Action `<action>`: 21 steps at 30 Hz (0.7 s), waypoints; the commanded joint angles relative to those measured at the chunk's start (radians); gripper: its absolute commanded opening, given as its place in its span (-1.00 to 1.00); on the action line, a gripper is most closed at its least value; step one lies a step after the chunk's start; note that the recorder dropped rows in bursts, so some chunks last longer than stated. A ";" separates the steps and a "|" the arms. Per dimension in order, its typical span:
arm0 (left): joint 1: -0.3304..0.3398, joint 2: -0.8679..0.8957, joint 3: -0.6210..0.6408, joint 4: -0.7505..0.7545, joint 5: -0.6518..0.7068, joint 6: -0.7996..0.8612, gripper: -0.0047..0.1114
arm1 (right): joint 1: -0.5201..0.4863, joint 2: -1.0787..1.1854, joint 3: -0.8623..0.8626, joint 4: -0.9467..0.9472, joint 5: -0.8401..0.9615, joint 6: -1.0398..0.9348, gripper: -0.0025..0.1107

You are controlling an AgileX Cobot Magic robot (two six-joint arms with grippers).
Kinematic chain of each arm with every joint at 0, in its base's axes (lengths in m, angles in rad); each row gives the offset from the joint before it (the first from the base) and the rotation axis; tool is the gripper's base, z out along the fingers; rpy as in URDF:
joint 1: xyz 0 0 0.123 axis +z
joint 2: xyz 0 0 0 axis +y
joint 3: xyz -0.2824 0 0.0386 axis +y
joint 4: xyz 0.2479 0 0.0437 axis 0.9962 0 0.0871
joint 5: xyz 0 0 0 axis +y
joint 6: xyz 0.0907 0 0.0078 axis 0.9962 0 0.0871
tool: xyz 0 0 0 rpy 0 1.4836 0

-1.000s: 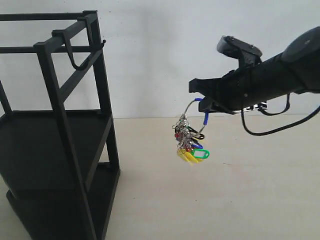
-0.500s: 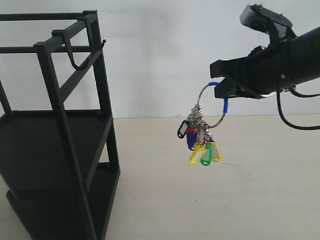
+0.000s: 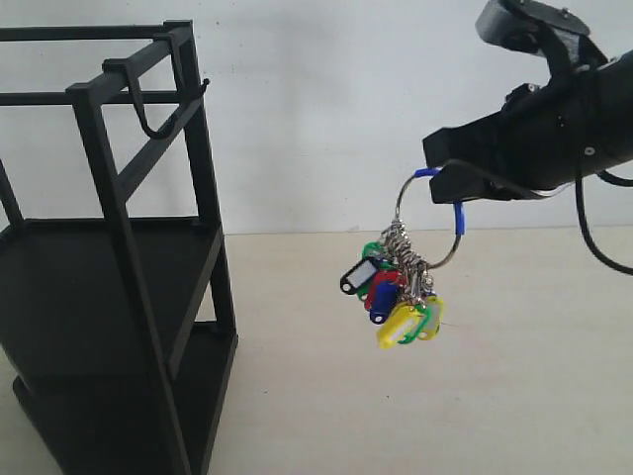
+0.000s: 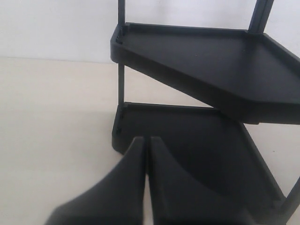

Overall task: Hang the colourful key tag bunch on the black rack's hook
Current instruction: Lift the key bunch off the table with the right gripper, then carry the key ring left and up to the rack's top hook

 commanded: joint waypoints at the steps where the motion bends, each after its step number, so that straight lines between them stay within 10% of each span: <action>1: -0.001 -0.002 0.003 0.005 -0.008 0.003 -0.84 | 0.010 -0.031 0.026 -0.028 -0.062 0.187 -0.96; 12: -0.001 -0.002 0.003 0.005 -0.008 0.003 -0.84 | 0.082 -0.077 0.037 0.000 0.019 -0.043 -0.96; 21: -0.001 -0.002 0.003 0.005 -0.008 0.003 -0.84 | 0.115 -0.131 0.037 -0.122 -0.039 0.249 -0.96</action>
